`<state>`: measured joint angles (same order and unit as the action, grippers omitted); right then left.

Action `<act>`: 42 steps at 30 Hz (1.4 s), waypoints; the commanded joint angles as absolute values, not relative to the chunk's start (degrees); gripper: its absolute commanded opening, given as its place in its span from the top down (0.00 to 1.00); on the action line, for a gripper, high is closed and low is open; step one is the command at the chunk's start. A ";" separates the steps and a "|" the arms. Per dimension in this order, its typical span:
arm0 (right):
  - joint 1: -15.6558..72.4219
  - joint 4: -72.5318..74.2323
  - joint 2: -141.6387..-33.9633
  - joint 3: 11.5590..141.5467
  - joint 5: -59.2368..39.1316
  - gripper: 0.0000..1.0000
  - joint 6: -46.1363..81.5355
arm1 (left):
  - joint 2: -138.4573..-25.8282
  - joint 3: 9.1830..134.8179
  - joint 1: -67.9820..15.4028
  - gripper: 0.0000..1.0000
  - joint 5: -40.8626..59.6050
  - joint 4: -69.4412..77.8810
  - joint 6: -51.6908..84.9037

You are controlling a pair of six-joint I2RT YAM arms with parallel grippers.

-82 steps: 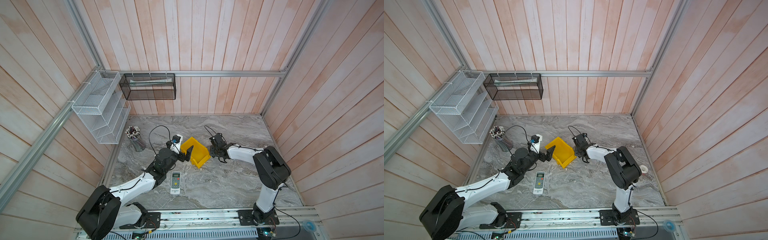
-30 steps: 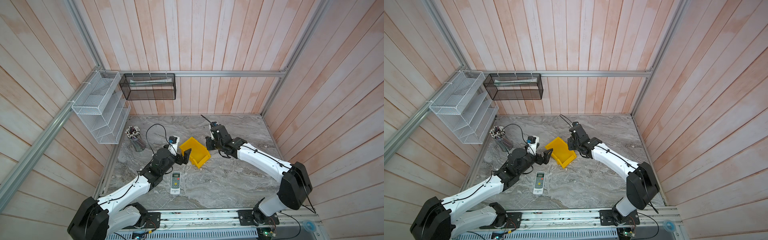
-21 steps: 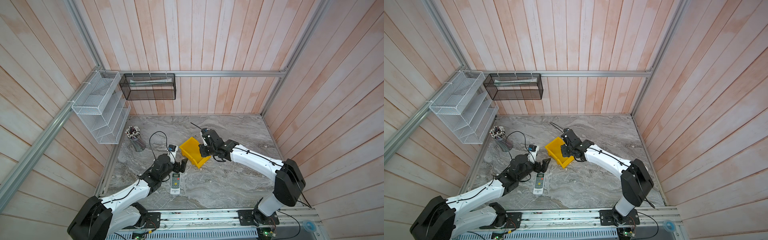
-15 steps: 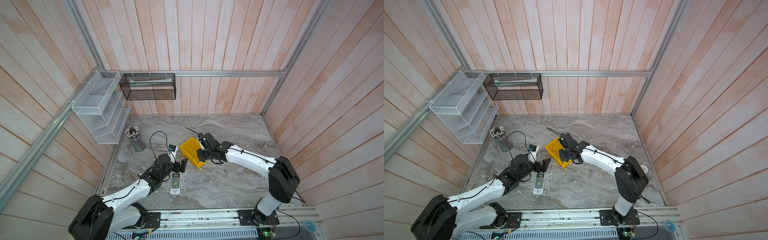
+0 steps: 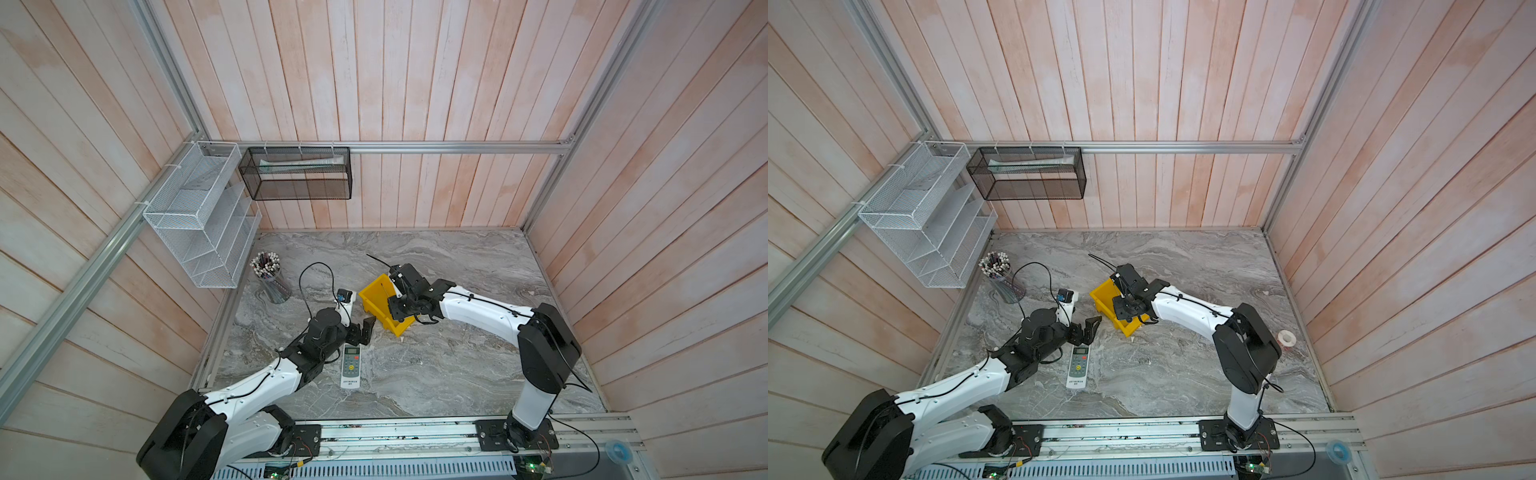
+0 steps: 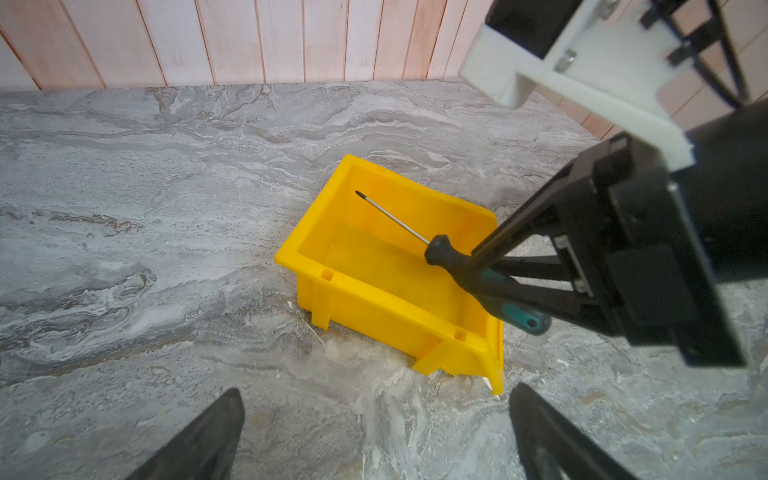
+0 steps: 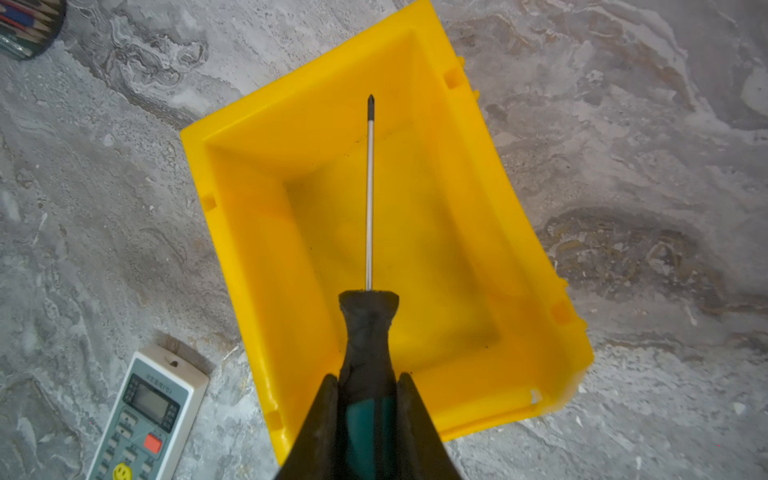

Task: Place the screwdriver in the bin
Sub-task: 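Lift the screwdriver with the right gripper and carry it over the yellow bin, then lower the screwdriver into the bin and open the right gripper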

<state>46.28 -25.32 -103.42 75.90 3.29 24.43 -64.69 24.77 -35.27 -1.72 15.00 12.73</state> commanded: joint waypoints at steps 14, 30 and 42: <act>44.16 -17.09 -107.41 77.12 4.60 0.81 33.35 | -63.28 25.05 -35.07 0.00 -1.49 16.27 13.04; 45.75 -11.12 -108.84 73.43 10.62 0.78 41.93 | -63.19 24.88 -35.07 0.00 -1.32 16.57 13.23; 46.32 -7.03 -111.42 70.76 10.19 0.73 44.68 | -63.44 24.88 -35.07 0.00 -1.24 16.86 13.34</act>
<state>45.78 -8.75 -110.34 70.96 9.28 43.57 -63.90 24.77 -35.27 -1.74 15.14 12.78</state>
